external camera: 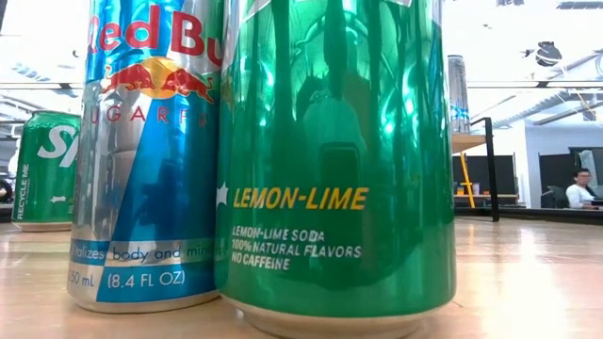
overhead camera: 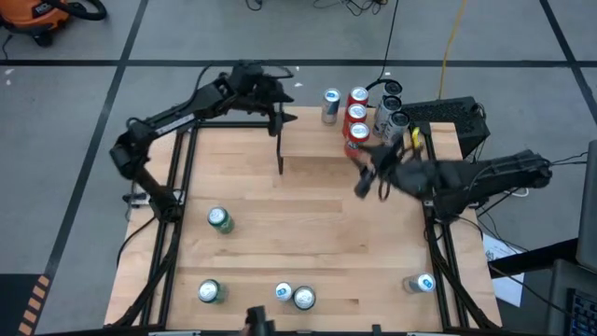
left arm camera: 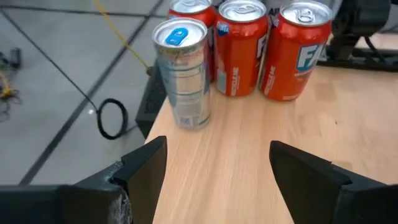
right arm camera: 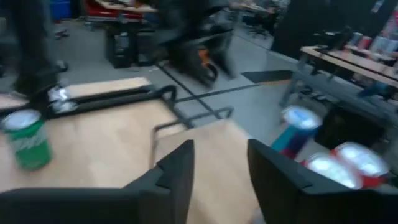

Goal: Place canned beverage on shelf
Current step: Put the top blue soda can on the shelf

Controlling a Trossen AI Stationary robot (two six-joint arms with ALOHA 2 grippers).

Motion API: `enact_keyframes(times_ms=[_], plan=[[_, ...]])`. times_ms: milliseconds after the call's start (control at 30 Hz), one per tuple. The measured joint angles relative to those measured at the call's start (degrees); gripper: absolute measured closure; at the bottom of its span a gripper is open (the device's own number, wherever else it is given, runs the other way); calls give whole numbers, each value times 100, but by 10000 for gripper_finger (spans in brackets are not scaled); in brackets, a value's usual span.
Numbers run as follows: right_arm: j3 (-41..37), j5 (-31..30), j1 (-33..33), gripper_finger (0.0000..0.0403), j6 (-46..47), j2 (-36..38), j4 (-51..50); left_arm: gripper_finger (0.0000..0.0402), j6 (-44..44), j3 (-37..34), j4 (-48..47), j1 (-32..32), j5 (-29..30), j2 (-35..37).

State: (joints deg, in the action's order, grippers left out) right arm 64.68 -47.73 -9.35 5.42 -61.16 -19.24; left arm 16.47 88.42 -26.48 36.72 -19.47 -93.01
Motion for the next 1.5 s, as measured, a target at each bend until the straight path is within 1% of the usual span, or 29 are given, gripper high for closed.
enact_keyframes(times_ms=[100, 200, 333, 433, 633, 700, 767, 833, 900, 1067, 1233, 1433, 1500], plan=[[735, 475, 686, 303, -162, -225, -646, 125, -270, -934, 593, -2, 166, 504], [1435, 1009, 1413, 343, -351, -615, -1281, 125, -522, -1843, 1108, -69, 352, 873], [2334, 1632, 2173, 392, -738, -1129, -1836, 125, -819, -2764, 1694, -284, 571, 1167], [3001, 2044, 2708, 397, -948, -1552, -2201, 125, -870, -3161, 2018, -478, 669, 1245], [4249, 3286, 3776, 402, -1091, -2641, -3209, 125, -1018, -3398, 2327, -901, 733, 1251], [4608, 3543, 4005, 402, -1125, -3024, -3670, 125, -1018, -3423, 2365, -1057, 935, 1253], [4913, 3706, 4191, 402, -1171, -3346, -4038, 125, -1015, -3463, 2440, -1192, 1259, 1253], [5107, 3747, 4313, 403, -1218, -3587, -4148, 125, -1014, -3523, 2552, -1306, 1573, 1253], [5228, 3748, 4406, 403, -1282, -3763, -4090, 125, -1012, -3551, 2606, -1378, 1715, 1253], [5369, 3776, 4526, 403, -1365, -4074, -3971, 125, -981, -3551, 2613, -1473, 1742, 1253], [5371, 4040, 4569, 403, -1346, -4286, -4020, 125, -970, -3551, 2597, -1474, 1742, 1253], [5377, 4044, 4567, 403, -1137, -4337, -4012, 125, -964, -3551, 2597, -1474, 1742, 1253], [5377, 4050, 4567, 403, -882, -4337, -4027, 125, -964, -3551, 2597, -1474, 1742, 1253]])
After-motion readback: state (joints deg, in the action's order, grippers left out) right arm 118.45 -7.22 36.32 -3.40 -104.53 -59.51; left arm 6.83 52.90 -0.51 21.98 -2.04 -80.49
